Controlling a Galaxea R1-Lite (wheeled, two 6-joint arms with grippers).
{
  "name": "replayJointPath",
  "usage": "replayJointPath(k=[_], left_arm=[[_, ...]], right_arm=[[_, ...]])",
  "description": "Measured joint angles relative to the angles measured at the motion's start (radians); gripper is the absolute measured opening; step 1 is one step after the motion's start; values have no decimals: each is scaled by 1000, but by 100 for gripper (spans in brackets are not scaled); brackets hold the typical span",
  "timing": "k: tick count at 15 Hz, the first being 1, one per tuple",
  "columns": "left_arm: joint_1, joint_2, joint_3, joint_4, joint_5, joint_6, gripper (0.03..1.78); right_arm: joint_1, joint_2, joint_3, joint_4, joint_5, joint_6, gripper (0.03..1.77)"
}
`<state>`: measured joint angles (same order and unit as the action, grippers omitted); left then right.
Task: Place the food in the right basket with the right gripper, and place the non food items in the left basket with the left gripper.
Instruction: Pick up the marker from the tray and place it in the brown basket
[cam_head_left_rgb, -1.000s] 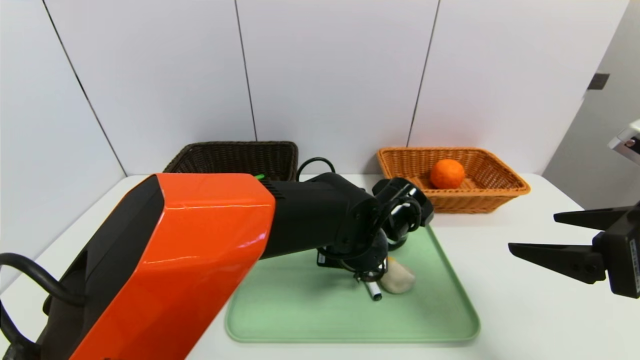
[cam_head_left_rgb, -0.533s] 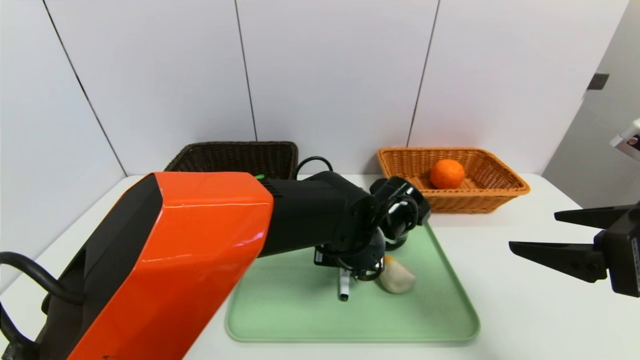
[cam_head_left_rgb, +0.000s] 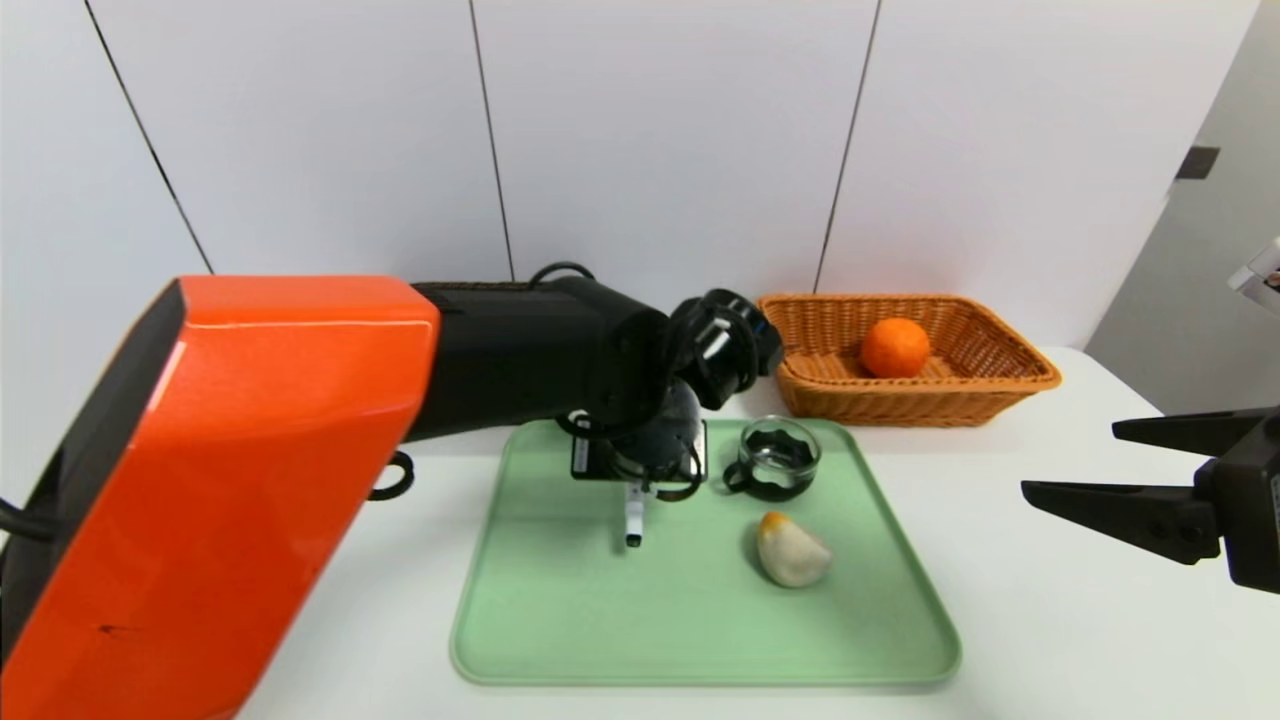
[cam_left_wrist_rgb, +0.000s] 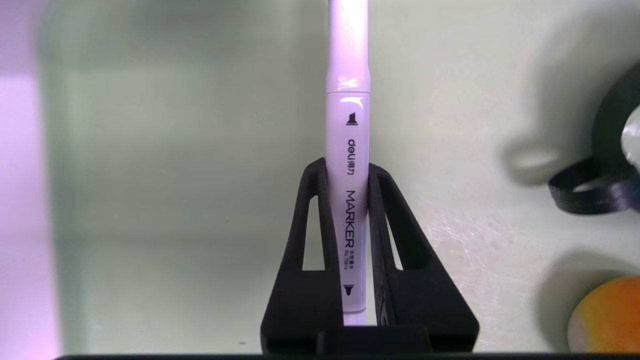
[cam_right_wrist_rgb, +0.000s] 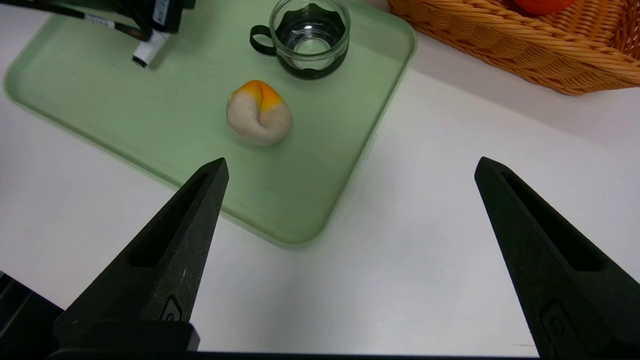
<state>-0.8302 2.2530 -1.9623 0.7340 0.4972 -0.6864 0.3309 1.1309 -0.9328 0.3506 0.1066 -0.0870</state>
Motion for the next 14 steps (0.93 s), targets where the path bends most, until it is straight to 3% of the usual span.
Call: replayJointPath(k=[4,8,14], left_arm=[[77,-166,-2,-17,-1,190,22],[200,-287,-4,-134,-48,560,22],[393,-324,-4,-176,-379,1062,22]], right_arm=[[0,-3,1,0,0,1,170],[0,-9,3,0,0,-1,170],[0,-9,2,0,0,-1,170]])
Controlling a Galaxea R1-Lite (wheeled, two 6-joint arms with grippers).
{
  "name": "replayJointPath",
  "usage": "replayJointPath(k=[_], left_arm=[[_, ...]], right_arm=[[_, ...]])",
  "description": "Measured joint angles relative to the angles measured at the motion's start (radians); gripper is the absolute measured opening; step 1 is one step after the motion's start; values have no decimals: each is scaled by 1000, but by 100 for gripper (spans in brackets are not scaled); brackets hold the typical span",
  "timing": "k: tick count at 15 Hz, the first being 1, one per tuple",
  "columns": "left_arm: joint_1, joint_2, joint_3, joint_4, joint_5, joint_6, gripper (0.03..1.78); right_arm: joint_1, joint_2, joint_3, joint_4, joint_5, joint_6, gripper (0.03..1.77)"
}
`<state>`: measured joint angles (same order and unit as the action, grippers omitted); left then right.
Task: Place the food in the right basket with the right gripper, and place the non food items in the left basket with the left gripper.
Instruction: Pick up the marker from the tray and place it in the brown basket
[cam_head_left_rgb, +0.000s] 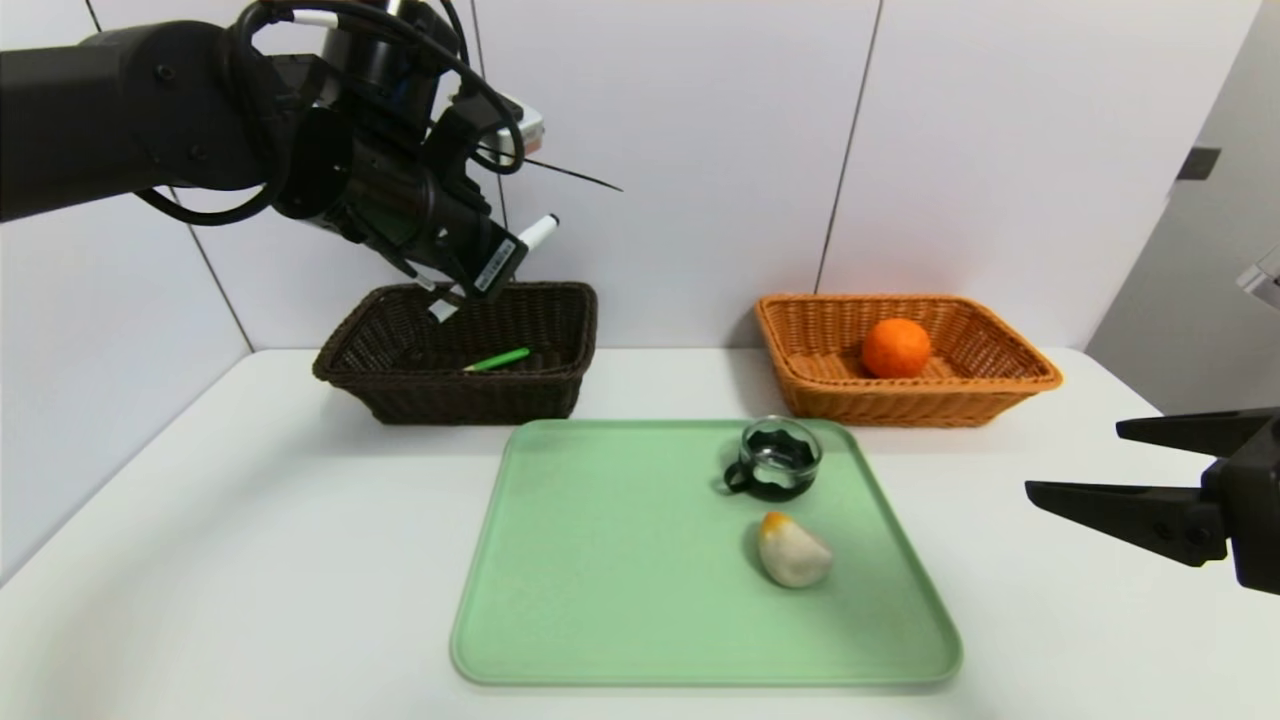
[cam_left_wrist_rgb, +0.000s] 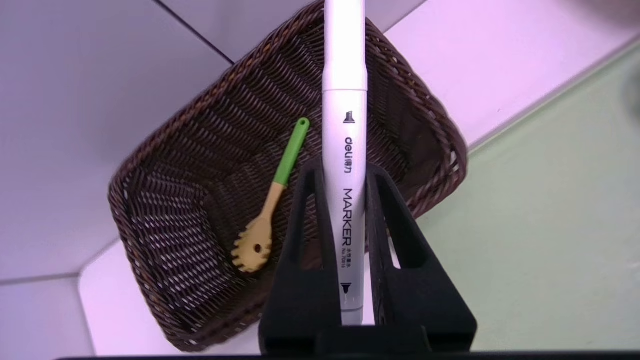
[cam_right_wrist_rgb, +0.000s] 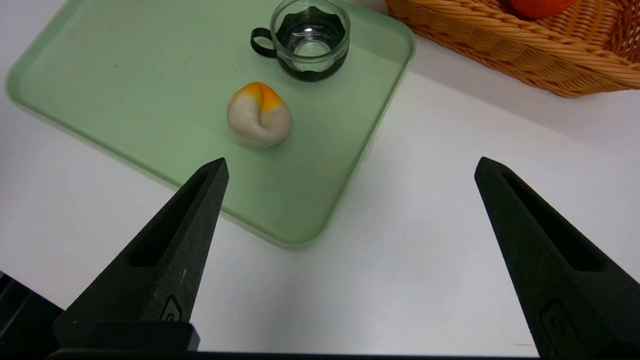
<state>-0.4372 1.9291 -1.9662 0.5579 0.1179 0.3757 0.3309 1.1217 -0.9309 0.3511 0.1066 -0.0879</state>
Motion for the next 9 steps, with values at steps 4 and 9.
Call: replayJointPath(k=[4,9], left_arm=[[67,34,0,-2,-74,234,22],[116,123,0,-96,-61,461,22]], right_arm=[[0,2,0,0,0,0,170],[0,1,5,0,0,1,170]])
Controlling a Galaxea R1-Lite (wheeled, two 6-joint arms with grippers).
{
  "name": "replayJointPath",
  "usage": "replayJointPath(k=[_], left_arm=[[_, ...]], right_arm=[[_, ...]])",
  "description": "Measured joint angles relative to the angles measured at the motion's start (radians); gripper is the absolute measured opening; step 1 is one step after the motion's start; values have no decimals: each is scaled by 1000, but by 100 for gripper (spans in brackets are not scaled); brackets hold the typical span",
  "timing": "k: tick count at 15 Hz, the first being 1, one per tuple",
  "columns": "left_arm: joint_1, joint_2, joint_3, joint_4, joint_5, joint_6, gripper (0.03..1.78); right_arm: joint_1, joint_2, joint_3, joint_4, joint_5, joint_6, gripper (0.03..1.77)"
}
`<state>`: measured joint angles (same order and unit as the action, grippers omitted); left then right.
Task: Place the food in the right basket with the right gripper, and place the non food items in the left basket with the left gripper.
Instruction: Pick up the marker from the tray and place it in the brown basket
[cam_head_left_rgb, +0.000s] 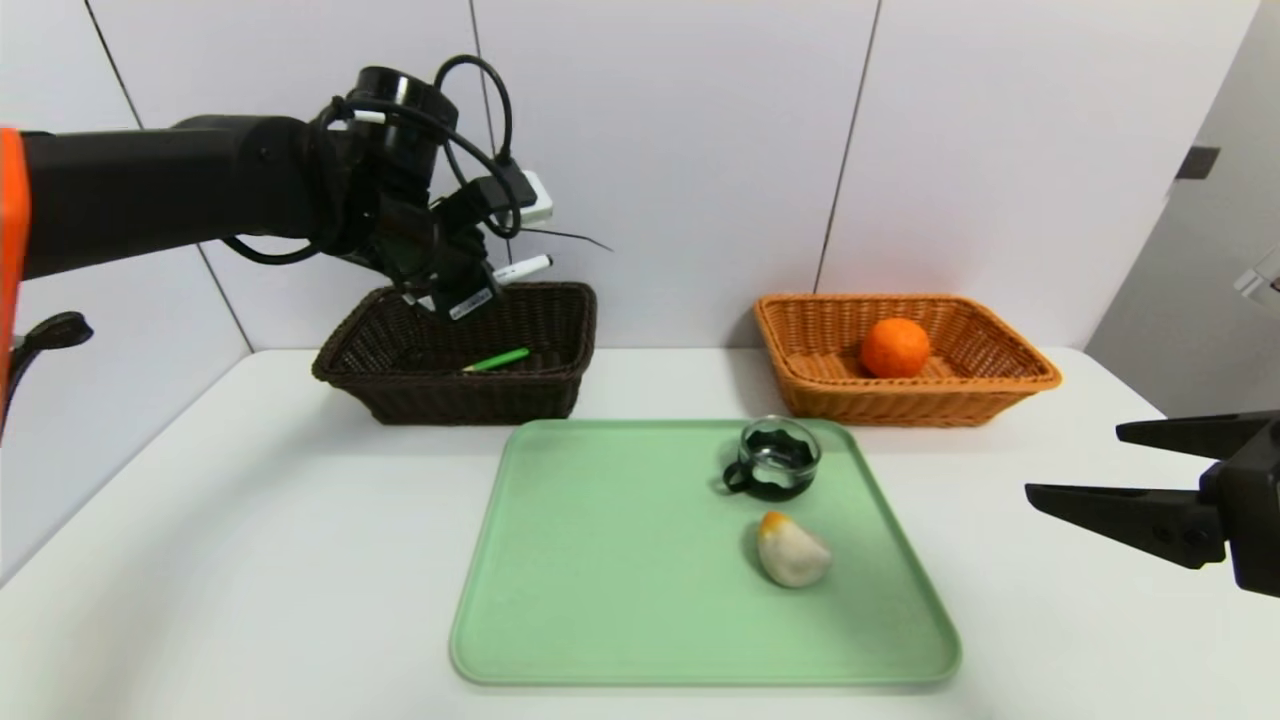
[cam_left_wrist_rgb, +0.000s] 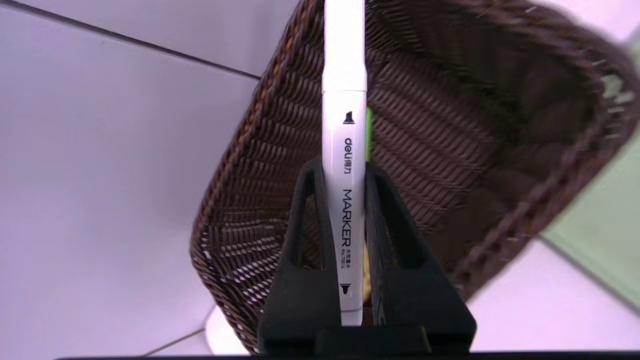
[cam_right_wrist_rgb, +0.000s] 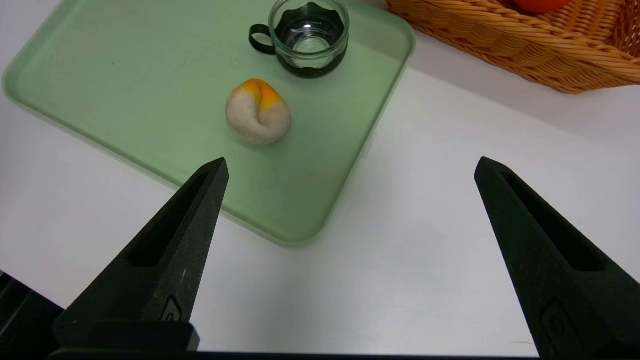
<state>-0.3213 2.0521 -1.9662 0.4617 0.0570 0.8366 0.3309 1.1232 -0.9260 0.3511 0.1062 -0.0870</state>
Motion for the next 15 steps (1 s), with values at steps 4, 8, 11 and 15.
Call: replayJointPath(k=[4,8,11,15], left_arm=[[20,72,2,-66,51,70,22],[24,110,5,-62,53,65,22],[28,123,5,-68,55,64,23],[32,130,4,-68,72,55,84]], right_arm=[[0,0,2,1,-1,0,170],[0,-1,3,1,-1,1,170],[-1,-1,3,1,-1,1,170],[-1,-3,3,1,-1,2,170]])
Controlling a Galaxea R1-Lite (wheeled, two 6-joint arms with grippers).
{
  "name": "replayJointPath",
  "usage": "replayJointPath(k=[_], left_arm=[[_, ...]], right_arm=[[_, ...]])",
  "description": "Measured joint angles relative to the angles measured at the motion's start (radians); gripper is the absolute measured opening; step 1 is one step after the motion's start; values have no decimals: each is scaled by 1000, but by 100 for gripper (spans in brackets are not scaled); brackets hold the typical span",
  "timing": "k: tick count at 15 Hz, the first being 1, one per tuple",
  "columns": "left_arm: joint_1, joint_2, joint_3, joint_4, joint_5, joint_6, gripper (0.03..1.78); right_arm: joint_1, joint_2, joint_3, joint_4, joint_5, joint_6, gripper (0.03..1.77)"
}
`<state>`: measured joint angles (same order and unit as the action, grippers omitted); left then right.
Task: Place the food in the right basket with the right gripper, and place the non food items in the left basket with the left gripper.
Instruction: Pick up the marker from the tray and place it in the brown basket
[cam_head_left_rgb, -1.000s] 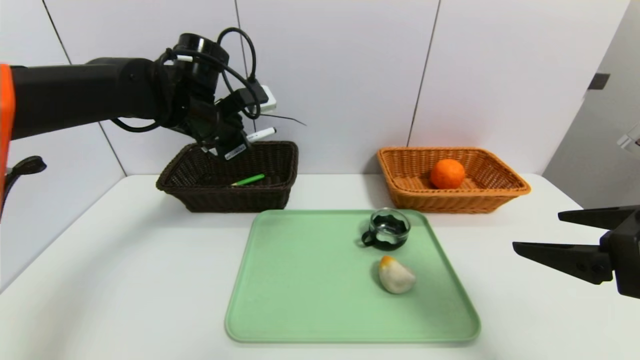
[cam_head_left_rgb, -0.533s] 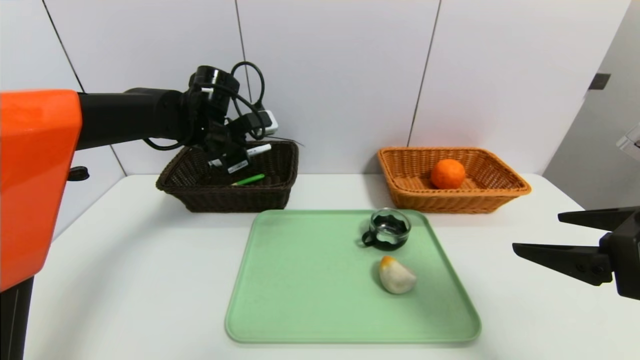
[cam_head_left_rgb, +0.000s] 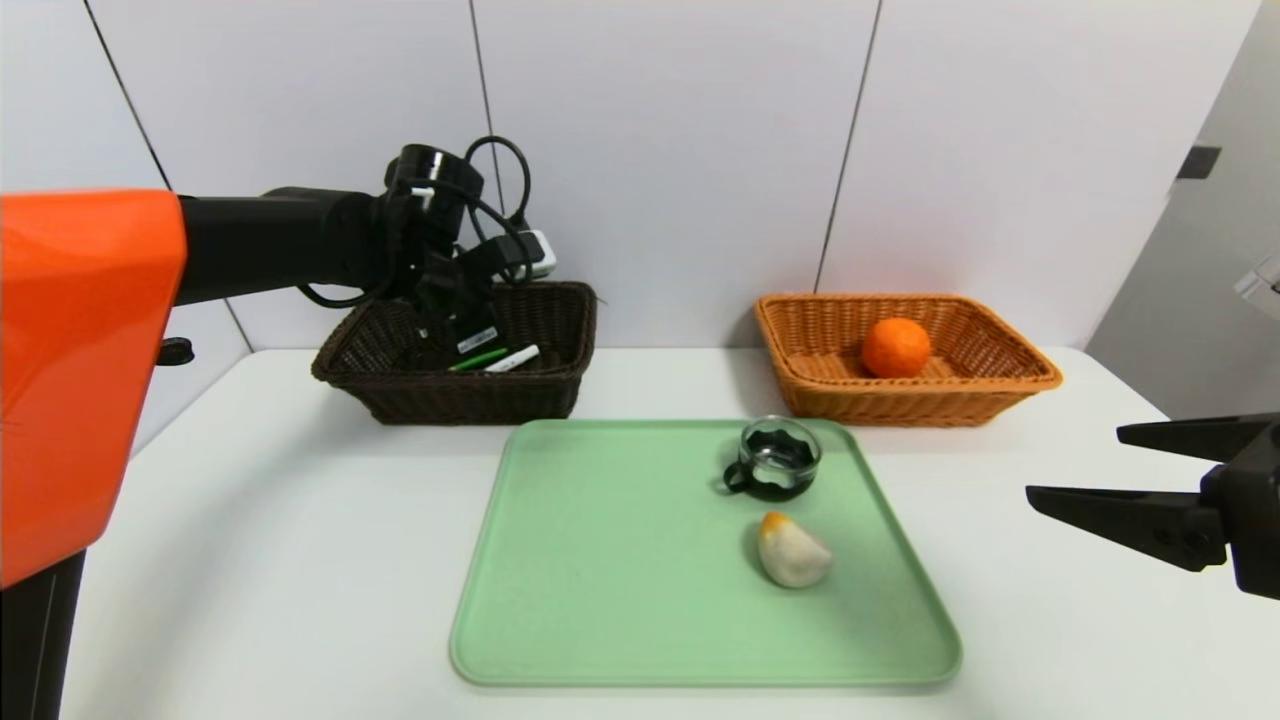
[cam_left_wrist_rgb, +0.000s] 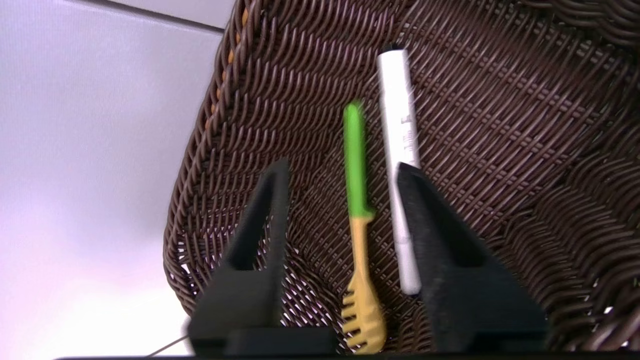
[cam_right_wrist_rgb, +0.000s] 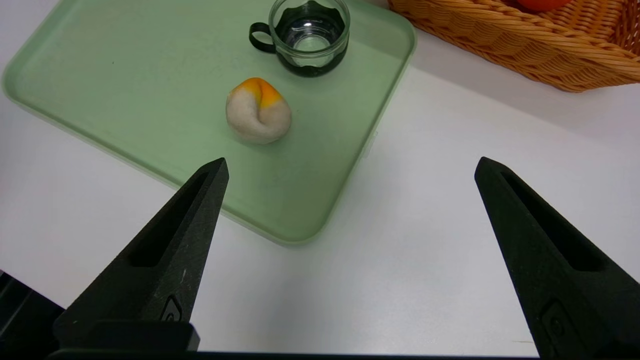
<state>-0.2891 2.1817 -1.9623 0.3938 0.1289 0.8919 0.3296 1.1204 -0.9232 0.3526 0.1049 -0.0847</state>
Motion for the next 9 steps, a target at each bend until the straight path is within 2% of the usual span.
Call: replayJointPath(k=[4,9], left_arm=[[1,-30,-7,-21,11,-106,119],[-34,-132,-1,31,10,-413,143]], right_arm=[[0,-4,0,0,0,1,170],[0,-4,-2,-1,0,-2,170]])
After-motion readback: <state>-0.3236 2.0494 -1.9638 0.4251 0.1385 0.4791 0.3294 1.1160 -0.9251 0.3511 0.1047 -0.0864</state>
